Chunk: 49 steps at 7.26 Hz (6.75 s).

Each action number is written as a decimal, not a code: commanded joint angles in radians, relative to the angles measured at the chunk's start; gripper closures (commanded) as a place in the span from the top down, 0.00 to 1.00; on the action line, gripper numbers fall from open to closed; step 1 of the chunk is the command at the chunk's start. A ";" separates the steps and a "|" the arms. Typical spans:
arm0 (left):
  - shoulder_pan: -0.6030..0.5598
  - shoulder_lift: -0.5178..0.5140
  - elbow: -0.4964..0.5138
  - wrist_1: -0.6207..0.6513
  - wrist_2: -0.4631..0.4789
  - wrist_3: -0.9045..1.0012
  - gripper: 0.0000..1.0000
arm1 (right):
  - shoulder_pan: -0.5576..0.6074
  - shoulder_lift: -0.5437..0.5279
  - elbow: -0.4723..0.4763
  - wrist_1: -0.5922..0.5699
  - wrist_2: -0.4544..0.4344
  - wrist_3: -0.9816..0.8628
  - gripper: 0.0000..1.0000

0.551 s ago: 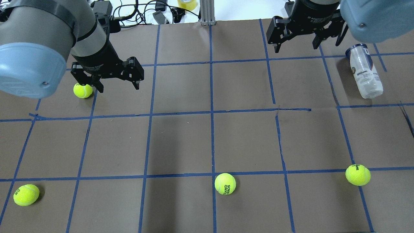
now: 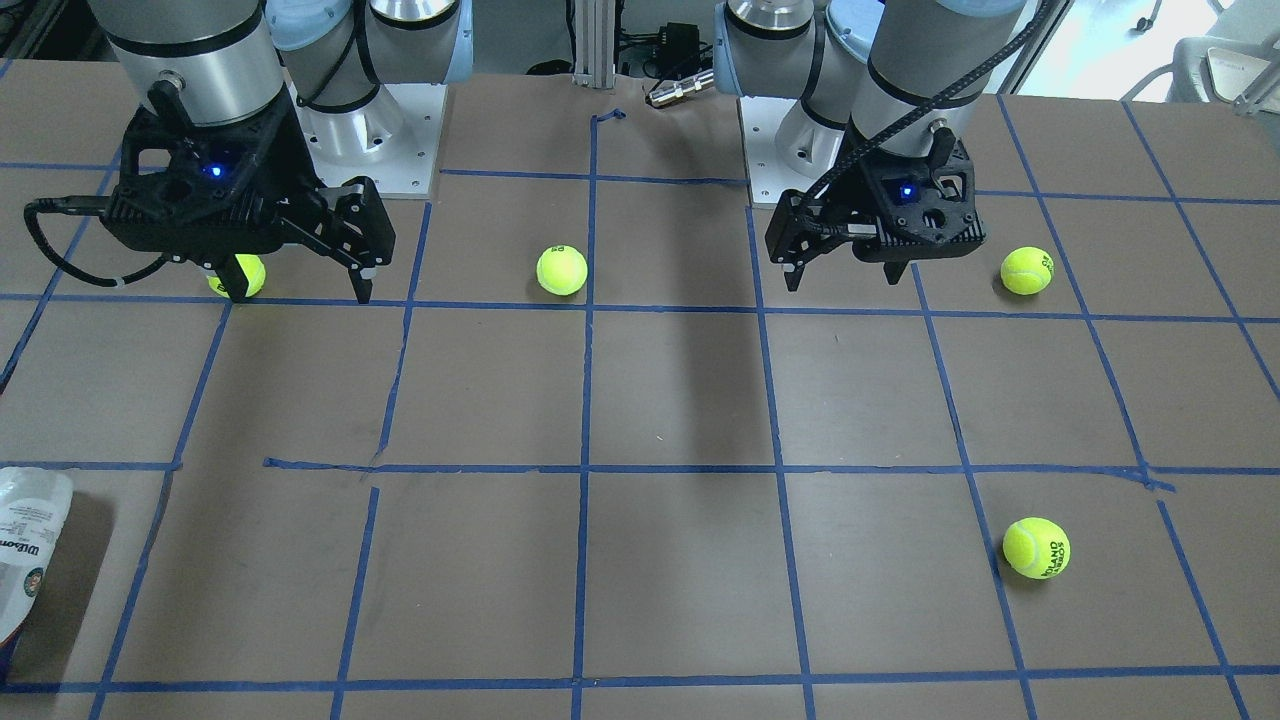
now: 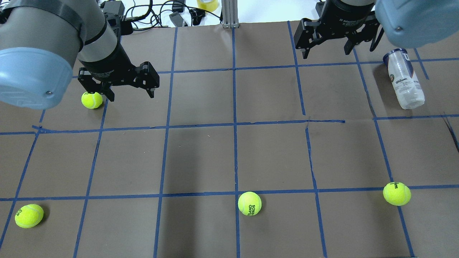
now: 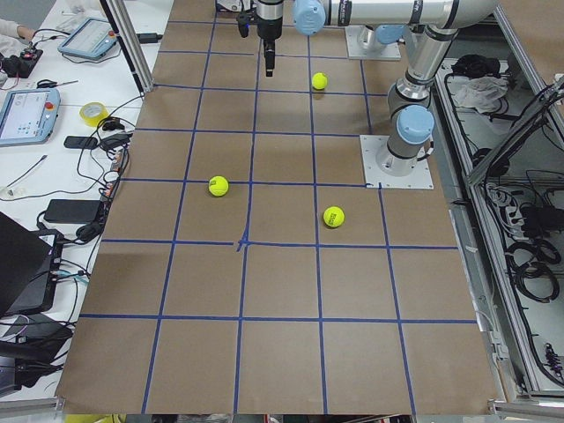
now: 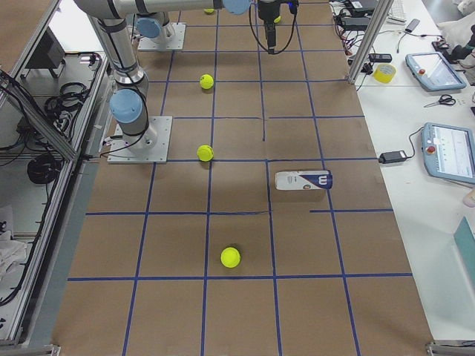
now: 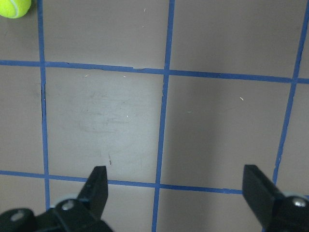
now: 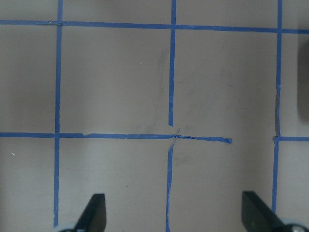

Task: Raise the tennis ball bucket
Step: 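Move the right gripper toward the clear Wilson tennis ball tube, then close the right gripper around the upright Wilson tube, then carry the tube with the right gripper toward the left gripper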

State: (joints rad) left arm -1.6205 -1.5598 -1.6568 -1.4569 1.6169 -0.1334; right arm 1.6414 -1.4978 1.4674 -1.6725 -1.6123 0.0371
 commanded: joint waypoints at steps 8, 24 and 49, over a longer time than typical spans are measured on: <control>-0.001 0.001 0.000 0.001 0.001 0.009 1.00 | -0.265 0.155 0.022 -0.069 -0.020 -0.194 1.00; -0.006 0.000 -0.001 0.001 0.000 0.008 1.00 | -0.563 0.593 -0.002 -0.447 -0.043 -0.580 0.97; 0.016 0.007 0.015 0.006 -0.012 0.094 1.00 | 0.391 0.777 -0.338 -0.477 -0.067 -1.276 1.00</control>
State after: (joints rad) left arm -1.6037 -1.5544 -1.6410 -1.4489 1.6062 -0.0394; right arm 2.0312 -0.7213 1.1275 -2.1650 -1.6800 -1.2049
